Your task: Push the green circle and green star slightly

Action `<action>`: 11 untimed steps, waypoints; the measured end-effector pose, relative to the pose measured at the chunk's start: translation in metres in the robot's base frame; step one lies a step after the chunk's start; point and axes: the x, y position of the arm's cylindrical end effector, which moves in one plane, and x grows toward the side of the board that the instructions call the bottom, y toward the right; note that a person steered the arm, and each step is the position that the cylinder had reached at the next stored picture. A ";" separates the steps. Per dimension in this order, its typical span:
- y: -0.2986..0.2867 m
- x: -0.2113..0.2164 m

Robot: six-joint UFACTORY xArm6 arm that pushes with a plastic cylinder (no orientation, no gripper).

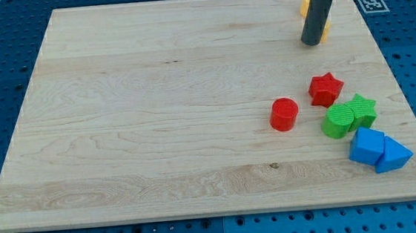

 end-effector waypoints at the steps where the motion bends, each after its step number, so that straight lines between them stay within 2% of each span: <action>1: 0.001 -0.013; 4: 0.002 -0.019; 5: -0.059 0.000; 6: -0.127 0.050; 7: -0.150 0.121; 8: -0.148 0.184; 9: -0.129 0.197; 11: -0.041 0.195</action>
